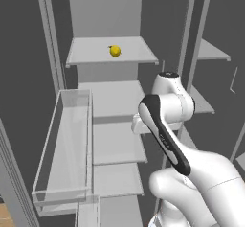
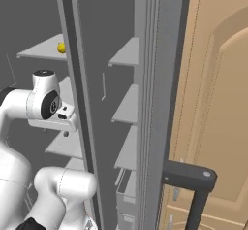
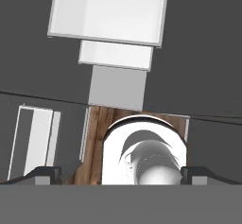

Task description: Retrieve a lemon from the fridge and place it on the cutting board with the fish.

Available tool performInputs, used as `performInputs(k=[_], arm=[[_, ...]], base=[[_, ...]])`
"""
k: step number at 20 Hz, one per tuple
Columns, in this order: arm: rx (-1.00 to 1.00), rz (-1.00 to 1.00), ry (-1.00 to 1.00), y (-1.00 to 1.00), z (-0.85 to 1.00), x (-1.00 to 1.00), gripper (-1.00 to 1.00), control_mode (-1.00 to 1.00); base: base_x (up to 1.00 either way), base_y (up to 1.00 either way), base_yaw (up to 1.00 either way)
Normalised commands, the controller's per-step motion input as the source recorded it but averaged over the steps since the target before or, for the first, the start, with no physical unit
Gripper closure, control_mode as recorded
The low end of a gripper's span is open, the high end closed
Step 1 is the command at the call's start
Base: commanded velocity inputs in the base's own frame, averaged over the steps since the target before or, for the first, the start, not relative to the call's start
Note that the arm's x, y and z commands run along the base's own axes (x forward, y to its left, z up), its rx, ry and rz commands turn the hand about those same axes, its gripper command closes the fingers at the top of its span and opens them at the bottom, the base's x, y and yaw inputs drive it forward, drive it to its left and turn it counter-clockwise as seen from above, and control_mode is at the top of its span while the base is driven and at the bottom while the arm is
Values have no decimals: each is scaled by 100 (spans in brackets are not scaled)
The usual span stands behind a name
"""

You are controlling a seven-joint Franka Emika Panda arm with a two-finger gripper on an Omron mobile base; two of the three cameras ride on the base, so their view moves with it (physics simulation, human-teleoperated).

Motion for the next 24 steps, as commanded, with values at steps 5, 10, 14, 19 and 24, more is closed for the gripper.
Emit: performInputs(k=[5, 10, 14, 19, 24], arm=[[0, 0, 0, 0, 0, 0, -100, 100], [0, 0, 0, 0, 0, 0, -100, 100], [0, 0, 0, 0, 0, 0, -100, 100], [0, 0, 0, 0, 0, 0, -100, 100], [0, 0, 0, 0, 0, 0, -100, 100]], base=[[42, 21, 0], [36, 32, 0], [3, 47, 1], [0, 28, 6], [18, 0, 1]])
